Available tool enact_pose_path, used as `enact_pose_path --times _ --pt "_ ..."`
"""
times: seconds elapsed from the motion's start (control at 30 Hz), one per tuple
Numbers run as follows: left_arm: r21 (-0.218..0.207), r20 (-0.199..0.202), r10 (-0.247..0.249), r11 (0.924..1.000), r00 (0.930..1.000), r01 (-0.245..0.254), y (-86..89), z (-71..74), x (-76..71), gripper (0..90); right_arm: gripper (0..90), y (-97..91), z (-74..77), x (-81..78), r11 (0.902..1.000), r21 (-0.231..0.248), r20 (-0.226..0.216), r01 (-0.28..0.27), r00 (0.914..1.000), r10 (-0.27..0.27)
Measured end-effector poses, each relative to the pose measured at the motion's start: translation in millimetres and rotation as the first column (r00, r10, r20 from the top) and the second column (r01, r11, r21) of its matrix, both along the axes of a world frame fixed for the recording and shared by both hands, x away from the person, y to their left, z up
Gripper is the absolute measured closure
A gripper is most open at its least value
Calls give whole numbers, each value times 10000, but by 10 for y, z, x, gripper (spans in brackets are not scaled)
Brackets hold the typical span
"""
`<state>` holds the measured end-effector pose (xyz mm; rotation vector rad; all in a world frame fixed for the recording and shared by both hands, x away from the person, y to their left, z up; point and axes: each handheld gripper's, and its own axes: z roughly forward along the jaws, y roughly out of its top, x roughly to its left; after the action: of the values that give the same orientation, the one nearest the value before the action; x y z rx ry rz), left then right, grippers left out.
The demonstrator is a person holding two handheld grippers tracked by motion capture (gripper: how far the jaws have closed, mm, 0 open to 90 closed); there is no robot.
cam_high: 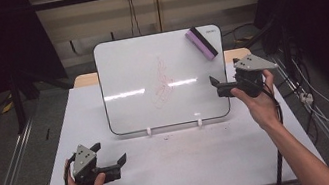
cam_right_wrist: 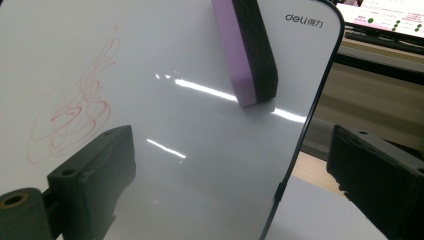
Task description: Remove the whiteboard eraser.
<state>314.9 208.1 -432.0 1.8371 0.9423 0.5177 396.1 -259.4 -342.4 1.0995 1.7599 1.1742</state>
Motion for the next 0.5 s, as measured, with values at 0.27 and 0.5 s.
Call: enact_pose_path --times 0.27,0.5 --pt "-91 4 -42 9999 10000 43 5 3 -1 39 77 30 116 199 9990 -426 -227 113 9997 -123" --pt "-53 0 -76 10000 10000 76 -15 -3 13 39 161 100 184 357 9947 -994 -15 -246 9997 246"
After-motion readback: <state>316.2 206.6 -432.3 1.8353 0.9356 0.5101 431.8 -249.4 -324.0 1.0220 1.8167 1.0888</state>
